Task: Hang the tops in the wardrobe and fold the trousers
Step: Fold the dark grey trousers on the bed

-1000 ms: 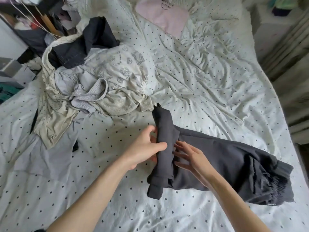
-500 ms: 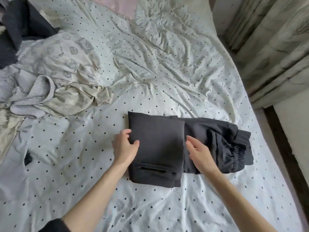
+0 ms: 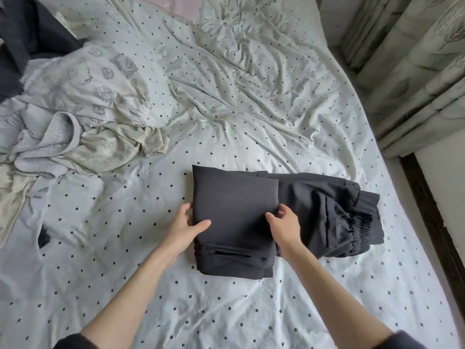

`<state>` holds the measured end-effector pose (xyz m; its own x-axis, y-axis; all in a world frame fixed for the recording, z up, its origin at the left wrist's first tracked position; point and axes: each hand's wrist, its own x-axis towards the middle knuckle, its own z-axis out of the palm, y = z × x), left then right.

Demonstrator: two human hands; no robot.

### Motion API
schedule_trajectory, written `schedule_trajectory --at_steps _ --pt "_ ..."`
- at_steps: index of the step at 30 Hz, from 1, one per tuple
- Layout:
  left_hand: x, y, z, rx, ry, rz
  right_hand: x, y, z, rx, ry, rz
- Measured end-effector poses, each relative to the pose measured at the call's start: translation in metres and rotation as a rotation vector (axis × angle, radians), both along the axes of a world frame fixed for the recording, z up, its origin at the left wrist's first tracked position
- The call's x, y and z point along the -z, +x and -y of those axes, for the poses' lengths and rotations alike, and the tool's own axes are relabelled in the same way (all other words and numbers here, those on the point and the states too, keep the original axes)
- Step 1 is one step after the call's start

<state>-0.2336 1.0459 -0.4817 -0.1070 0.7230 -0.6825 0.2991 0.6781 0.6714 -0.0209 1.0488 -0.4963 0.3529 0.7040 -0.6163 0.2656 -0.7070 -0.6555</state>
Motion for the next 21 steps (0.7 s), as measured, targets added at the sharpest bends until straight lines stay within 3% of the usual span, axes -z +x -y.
schedule_trajectory --at_steps 8,13,21 --pt "0.014 -0.004 -0.001 -0.043 -0.012 0.025 -0.015 0.004 -0.037 -0.096 0.126 0.144" --pt "0.009 0.003 -0.006 -0.101 0.008 0.007 -0.005 0.001 -0.018 -0.236 0.229 0.334" --pt "-0.068 0.005 -0.025 -0.056 0.111 -0.045 -0.033 -0.030 0.004 -0.503 0.092 -0.194"
